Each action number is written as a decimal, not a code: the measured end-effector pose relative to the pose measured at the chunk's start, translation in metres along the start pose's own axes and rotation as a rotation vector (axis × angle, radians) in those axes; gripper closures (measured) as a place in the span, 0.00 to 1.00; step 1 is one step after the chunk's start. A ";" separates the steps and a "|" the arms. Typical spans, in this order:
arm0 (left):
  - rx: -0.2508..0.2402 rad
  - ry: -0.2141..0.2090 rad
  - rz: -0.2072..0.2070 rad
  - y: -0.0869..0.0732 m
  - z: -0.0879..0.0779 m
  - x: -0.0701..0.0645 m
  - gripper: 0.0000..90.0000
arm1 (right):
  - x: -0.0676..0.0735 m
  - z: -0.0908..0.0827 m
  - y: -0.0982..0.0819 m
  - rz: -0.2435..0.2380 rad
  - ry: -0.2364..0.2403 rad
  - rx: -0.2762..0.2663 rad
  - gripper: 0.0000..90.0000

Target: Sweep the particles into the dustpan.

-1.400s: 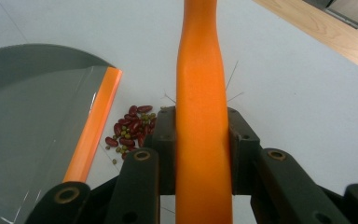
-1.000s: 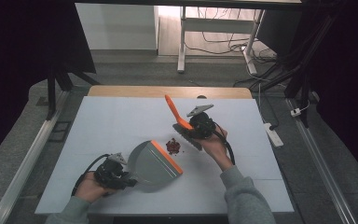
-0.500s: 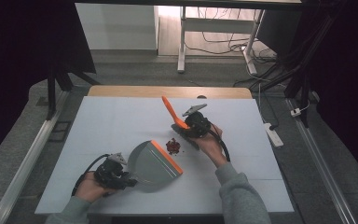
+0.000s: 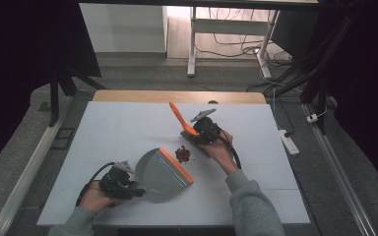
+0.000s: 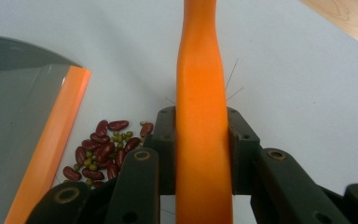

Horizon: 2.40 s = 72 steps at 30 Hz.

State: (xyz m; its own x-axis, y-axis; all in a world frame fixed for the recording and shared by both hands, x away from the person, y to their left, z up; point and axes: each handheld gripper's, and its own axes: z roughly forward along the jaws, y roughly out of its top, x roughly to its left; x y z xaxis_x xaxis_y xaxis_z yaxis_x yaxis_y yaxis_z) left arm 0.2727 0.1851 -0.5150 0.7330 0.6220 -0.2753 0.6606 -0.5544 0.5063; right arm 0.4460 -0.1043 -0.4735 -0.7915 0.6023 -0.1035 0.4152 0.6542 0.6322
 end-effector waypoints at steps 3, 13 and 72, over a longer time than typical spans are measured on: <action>0.000 0.001 0.000 0.000 0.000 0.000 0.68 | 0.004 0.003 0.003 -0.020 0.005 0.019 0.79; -0.001 -0.001 -0.002 0.000 0.000 0.000 0.68 | 0.015 0.010 0.009 -0.062 0.008 0.045 0.79; 0.005 0.001 0.001 0.000 0.001 0.000 0.68 | 0.066 0.004 0.006 -0.134 0.102 0.035 0.79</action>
State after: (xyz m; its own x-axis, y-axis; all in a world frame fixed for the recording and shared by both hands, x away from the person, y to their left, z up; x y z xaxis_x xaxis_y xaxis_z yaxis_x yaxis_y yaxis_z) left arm 0.2730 0.1848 -0.5155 0.7334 0.6221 -0.2742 0.6607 -0.5574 0.5027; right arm 0.3982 -0.0593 -0.4799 -0.8814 0.4604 -0.1056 0.3170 0.7422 0.5905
